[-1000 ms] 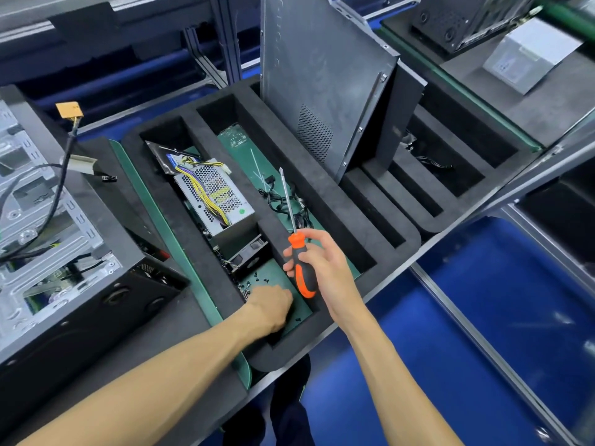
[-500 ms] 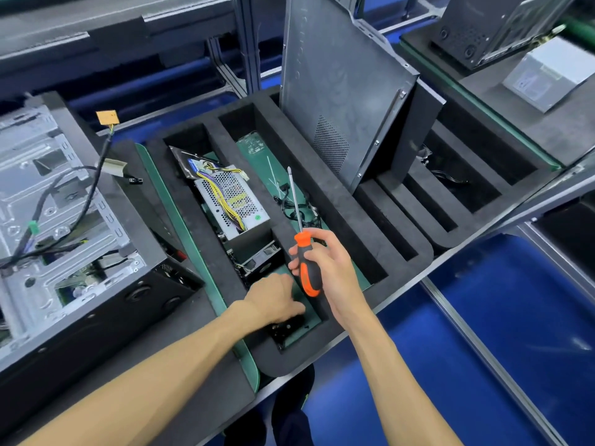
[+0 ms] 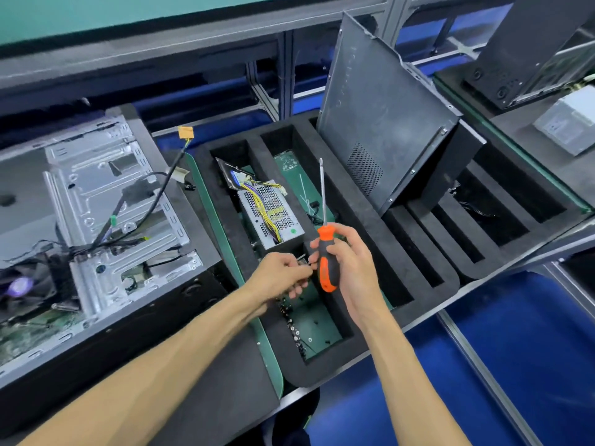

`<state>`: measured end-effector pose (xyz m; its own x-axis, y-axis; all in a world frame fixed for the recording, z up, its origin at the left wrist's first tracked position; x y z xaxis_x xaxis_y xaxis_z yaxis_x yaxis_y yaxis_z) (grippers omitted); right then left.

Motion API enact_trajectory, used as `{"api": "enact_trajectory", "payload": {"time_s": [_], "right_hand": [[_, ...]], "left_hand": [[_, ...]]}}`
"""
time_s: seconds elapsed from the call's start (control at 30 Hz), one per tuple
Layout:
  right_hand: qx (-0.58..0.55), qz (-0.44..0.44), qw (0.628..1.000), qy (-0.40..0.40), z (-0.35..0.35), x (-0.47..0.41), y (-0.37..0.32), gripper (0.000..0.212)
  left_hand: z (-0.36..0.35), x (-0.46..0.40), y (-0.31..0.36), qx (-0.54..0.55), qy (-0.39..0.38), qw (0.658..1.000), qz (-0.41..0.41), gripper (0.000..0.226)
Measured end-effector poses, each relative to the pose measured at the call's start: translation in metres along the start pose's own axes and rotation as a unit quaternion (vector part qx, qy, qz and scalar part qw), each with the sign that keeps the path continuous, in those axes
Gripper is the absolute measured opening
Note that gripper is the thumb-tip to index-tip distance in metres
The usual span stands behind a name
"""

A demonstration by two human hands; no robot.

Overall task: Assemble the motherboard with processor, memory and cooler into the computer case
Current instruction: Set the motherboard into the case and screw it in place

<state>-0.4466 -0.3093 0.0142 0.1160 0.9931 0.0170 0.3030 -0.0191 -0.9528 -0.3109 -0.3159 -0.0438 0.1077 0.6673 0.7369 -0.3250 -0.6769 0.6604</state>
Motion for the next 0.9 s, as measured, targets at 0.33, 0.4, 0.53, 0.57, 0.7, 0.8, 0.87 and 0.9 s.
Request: {"api": "enact_trajectory", "payload": {"time_s": [0.33,0.4,0.53,0.57,0.7,0.8,0.87,0.9], "right_hand": [[-0.001,-0.020,1.000,0.006,-0.021,-0.005,0.011,0.033],[0.011,-0.018,1.000,0.006,-0.017,-0.006,0.011,0.032],[0.028,-0.012,0.999,0.013,-0.001,-0.004,0.010,0.031],[0.031,-0.013,0.999,0.018,0.004,-0.003,0.010,0.031],[0.040,-0.032,0.998,0.034,0.024,0.003,0.017,0.034],[0.042,-0.042,0.998,0.032,0.031,0.008,0.020,0.032],[0.038,-0.043,0.998,0.028,0.034,0.010,0.022,0.030],[0.039,-0.044,0.998,0.025,0.036,0.011,0.022,0.029]], "left_hand": [[0.030,0.010,-0.005,0.028,-0.014,0.999,-0.006,0.003],[0.030,0.005,-0.010,-0.005,0.003,1.000,-0.009,0.006],[0.014,-0.009,-0.014,-0.194,0.066,0.978,-0.039,0.019],[0.006,-0.012,-0.015,-0.255,0.071,0.963,-0.051,0.023],[-0.027,-0.023,-0.018,-0.454,0.080,0.883,-0.083,0.022],[-0.049,-0.035,-0.018,-0.527,0.091,0.839,-0.103,0.028],[-0.062,-0.045,-0.021,-0.562,0.094,0.816,-0.101,0.040],[-0.067,-0.050,-0.023,-0.576,0.097,0.806,-0.095,0.043]]}}
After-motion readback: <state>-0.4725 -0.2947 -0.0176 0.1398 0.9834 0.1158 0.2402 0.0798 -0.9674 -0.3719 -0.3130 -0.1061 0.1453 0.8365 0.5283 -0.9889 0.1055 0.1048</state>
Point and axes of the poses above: each hand's wrist, its own x-axis away from the middle knuckle, its own z-axis out of the back of the hand, y = z × x, the point moved 9 cm from there along -x, towards the middle knuckle, and after that the axes turned 14 degrees about z, right-handed, at the moved point
